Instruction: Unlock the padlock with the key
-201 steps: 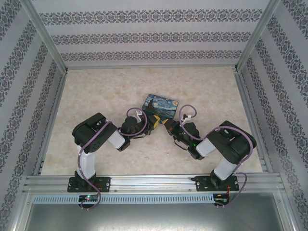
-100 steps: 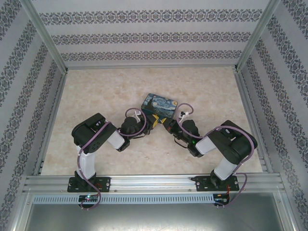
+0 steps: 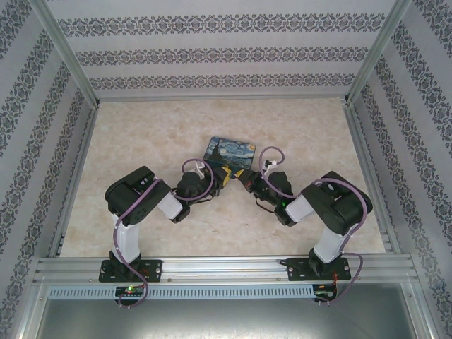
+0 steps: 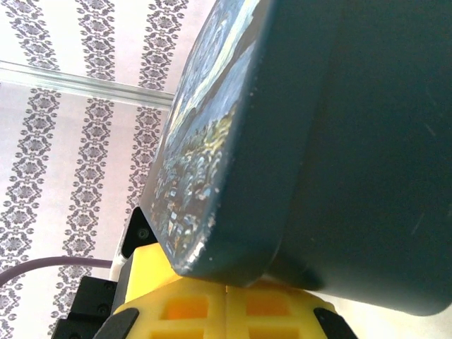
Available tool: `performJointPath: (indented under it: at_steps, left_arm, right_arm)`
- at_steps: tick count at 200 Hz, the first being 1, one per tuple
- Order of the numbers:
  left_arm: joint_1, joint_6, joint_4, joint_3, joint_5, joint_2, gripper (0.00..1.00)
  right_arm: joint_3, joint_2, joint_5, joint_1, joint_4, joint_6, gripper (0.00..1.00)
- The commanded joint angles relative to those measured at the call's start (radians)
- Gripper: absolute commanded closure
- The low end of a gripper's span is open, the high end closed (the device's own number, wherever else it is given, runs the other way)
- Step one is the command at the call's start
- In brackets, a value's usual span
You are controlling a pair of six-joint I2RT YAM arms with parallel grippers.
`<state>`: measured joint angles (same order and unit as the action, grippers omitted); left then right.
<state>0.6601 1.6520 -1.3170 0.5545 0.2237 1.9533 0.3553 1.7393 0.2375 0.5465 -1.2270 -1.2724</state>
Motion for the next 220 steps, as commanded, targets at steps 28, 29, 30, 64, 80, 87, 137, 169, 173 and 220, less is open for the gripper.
performJointPath:
  at_steps: [28,29,30,64,80,87,137,169,173,220]
  left_arm:
    - [0.050,0.019,-0.091,0.006,0.129,-0.033,1.00]
    - [0.050,0.019,-0.091,0.006,0.129,-0.033,1.00]
    - [0.050,0.019,-0.091,0.007,0.128,-0.033,1.00]
    - [0.050,0.019,-0.086,0.022,0.129,-0.030,1.00]
    - [0.052,0.020,-0.092,0.024,0.120,-0.029,1.00]
    - [0.052,0.022,-0.096,0.023,0.116,-0.028,1.00]
    - [0.056,0.032,-0.106,0.038,0.104,-0.022,1.00]
    - [0.058,0.034,-0.107,0.037,0.108,-0.022,1.00]
    - [0.059,0.033,-0.106,0.036,0.108,-0.022,1.00]
    - [0.059,-0.028,-0.106,0.047,0.153,-0.032,1.00]
  right_arm:
    - [0.006,-0.048,0.016,-0.016,0.022,0.103,1.00]
    - [0.005,-0.046,0.016,-0.016,0.022,0.103,1.00]
    - [0.005,-0.046,0.016,-0.016,0.022,0.103,1.00]
    - [-0.004,-0.010,0.003,0.002,-0.029,0.053,1.00]
    - [0.002,-0.004,-0.017,0.029,-0.029,0.032,1.00]
    - [0.005,-0.002,-0.031,0.044,-0.029,0.020,1.00]
    - [0.020,0.079,-0.136,0.134,-0.130,-0.150,1.00]
    - [0.031,0.104,-0.160,0.132,-0.158,-0.201,1.00]
    - [0.031,0.102,-0.157,0.125,-0.158,-0.198,1.00]
    - [0.024,0.109,-0.086,0.064,-0.158,-0.197,1.00]
